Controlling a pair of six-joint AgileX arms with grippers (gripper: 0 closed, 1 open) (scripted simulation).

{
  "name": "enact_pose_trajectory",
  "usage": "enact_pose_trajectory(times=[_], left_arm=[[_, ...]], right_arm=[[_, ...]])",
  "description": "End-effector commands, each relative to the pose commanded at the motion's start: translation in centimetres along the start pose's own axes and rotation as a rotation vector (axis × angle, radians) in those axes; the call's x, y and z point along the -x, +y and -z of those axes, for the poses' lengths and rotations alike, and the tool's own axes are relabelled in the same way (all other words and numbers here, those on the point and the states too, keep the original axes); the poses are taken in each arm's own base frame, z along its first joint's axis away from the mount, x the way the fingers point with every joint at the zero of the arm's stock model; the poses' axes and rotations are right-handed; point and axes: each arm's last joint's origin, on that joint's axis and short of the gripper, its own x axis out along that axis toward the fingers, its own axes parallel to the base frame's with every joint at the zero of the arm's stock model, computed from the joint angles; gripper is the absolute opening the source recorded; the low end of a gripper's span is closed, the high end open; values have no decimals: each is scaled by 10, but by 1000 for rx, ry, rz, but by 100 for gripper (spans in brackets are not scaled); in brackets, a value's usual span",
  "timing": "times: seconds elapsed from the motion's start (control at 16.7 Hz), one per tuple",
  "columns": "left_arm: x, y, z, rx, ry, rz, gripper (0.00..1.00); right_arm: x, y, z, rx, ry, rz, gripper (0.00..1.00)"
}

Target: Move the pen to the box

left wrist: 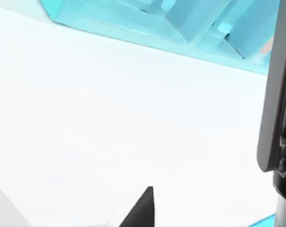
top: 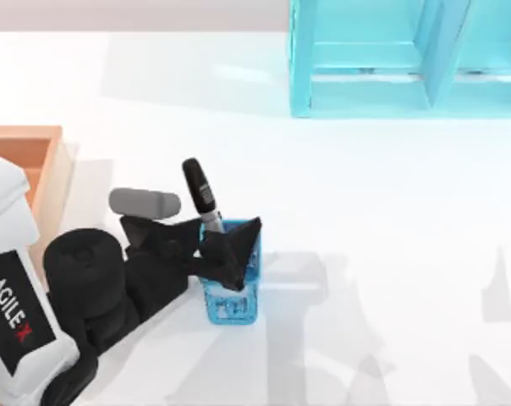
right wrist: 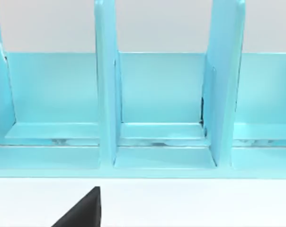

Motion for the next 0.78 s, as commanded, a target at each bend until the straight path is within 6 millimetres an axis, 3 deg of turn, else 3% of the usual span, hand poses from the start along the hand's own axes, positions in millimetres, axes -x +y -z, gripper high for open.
enact_pose_trajectory(times=[0.36,0.78], left_arm=[[0,0,0,0,0,0,2],[0,0,0,0,0,0,0]], right_arm=[[0,0,0,0,0,0,100],[0,0,0,0,0,0,100]])
